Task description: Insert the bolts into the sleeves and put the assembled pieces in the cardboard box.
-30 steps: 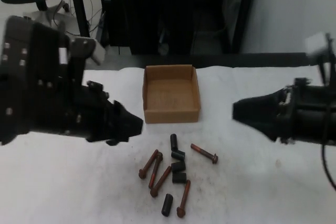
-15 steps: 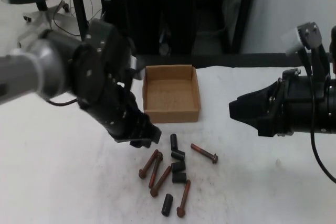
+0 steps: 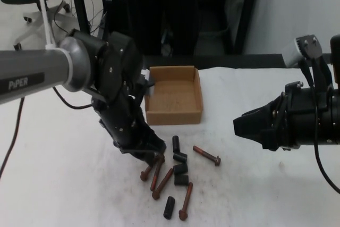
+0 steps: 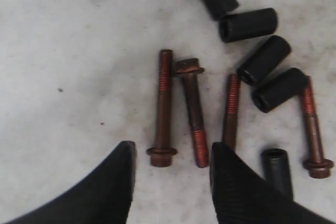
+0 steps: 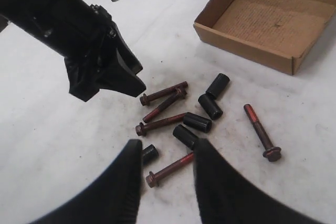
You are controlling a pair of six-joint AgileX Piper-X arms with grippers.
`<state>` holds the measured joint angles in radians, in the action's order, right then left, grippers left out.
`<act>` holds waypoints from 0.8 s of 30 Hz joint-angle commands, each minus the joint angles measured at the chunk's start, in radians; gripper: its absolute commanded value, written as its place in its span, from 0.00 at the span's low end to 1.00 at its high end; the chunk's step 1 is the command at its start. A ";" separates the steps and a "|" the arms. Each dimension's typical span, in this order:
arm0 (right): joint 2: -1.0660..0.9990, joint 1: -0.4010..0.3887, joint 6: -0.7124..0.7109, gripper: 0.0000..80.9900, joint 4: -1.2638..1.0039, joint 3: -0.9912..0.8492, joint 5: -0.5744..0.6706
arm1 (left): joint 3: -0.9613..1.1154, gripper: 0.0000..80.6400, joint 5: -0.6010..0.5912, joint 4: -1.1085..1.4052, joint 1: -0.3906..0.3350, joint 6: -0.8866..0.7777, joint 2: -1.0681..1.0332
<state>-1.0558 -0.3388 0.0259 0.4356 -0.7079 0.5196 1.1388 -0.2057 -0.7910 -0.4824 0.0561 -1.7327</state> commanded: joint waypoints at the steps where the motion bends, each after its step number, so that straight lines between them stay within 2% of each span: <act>1: 0.002 0.004 -0.011 0.39 0.002 -0.009 -0.001 | 0.011 0.53 -0.059 0.000 -0.048 0.003 0.007; 6: 0.002 0.004 -0.011 0.39 0.002 -0.009 -0.002 | 0.011 0.53 -0.059 0.000 -0.106 -0.094 0.007; 9: 0.002 0.004 -0.011 0.39 0.002 -0.009 -0.007 | 0.011 0.53 -0.007 0.008 -0.127 -0.125 0.003; 13: 0.002 0.004 -0.011 0.39 0.002 -0.009 -0.007 | 0.011 0.53 0.057 0.021 -0.128 -0.200 -0.007; 24: 0.002 0.001 -0.011 0.39 0.002 -0.009 -0.006 | 0.011 0.53 0.037 0.039 -0.128 -0.267 -0.084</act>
<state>-1.0558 -0.3388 0.0259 0.4356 -0.7079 0.5158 1.1415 -0.1596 -0.7580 -0.6075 -0.1992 -1.7966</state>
